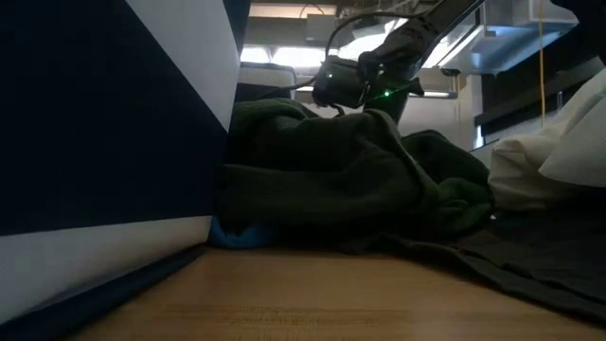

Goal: Sort clothes
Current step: Put the white polo shirt into the top blue laundry bin

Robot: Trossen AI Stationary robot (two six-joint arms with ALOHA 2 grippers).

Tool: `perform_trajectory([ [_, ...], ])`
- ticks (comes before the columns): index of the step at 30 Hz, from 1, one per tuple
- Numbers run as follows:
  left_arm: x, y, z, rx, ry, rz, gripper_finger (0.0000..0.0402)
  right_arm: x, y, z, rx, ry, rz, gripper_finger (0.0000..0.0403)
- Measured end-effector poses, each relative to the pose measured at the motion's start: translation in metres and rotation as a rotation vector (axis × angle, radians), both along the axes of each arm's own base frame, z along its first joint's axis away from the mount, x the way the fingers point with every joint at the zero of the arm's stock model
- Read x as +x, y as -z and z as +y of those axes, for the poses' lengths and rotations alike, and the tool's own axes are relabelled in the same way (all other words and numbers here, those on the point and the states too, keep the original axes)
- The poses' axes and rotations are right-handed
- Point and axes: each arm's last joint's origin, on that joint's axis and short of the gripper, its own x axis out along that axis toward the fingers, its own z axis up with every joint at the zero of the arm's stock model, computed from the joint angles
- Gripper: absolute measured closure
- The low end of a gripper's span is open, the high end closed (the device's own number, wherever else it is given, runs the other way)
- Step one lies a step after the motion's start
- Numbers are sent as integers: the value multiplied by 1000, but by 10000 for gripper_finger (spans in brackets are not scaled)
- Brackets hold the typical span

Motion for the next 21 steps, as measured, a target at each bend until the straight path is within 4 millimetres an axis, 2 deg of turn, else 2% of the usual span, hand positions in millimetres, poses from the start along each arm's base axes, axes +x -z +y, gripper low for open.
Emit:
perform_trajectory([
  [6,0,0,0,2,-1,0,402,-8,-24,-1,-75,35,-25,348],
  [11,0,0,0,3,-2,0,402,-20,-59,2,-99,42,-105,373],
  [21,0,1,0,3,-2,12,402,-55,-133,7,-212,98,-299,361],
])
